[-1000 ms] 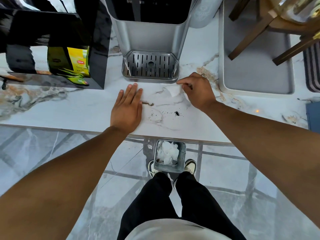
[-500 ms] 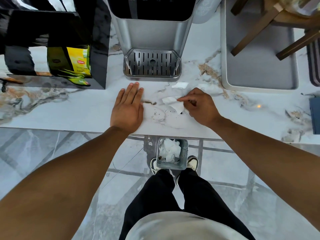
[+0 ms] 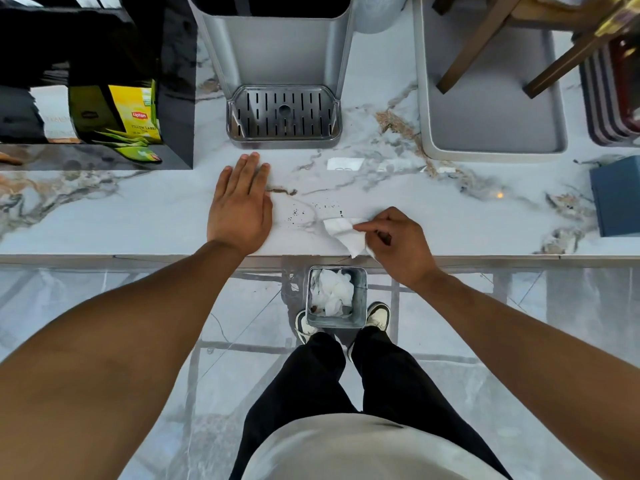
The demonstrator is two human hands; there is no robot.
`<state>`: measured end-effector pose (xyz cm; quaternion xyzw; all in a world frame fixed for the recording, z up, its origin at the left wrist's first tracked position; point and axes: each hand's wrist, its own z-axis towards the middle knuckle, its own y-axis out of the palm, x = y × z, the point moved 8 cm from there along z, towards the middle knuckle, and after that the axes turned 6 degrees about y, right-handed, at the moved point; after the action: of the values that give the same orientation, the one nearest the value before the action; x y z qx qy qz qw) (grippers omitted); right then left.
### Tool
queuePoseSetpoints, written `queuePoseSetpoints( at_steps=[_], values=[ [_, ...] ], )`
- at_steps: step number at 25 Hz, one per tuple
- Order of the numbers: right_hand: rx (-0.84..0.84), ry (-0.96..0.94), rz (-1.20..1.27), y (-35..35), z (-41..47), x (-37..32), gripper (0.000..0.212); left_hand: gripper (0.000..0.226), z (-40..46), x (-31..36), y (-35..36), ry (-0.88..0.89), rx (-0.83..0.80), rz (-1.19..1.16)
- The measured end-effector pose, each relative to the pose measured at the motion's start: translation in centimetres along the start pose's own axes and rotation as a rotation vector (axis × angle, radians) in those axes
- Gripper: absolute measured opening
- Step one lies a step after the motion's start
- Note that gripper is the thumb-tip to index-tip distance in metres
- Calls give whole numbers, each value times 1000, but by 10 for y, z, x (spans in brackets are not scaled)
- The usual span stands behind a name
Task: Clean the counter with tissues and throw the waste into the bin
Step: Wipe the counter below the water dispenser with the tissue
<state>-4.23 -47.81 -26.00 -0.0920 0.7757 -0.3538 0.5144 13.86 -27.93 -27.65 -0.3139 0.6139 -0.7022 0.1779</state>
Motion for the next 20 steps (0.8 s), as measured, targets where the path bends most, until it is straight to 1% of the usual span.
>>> queuePoseSetpoints(
  at_steps=[2,6,7,9,11,13,16,18,20],
  values=[
    [-18,0,3,0,-13,5,28,55,0,0,0,3,5,-1],
    [-196,-10,-24,7,-43,9,28,55,1,0,2,-1,6,-3],
    [-211,-7,-13,5,-45,7,28,55,1,-1,2,-2,6,-8],
    [-148,-1,36,-6,-31,-1,29,55,0,-2,1,-3,17,-14],
    [-25,-23,39,-19,4,-18,29,55,0,-1,-1,-4,29,-20],
    [54,-63,21,-25,48,-36,28,55,0,-1,-3,-9,36,-30],
    [32,-127,-59,-8,99,-60,26,54,1,-1,-4,-7,39,-36],
    [-29,-163,-129,13,112,-68,26,54,1,-1,-5,-3,40,-38],
    [-41,-165,-130,25,111,-66,26,53,1,-2,-5,-11,43,-42]
  ],
)
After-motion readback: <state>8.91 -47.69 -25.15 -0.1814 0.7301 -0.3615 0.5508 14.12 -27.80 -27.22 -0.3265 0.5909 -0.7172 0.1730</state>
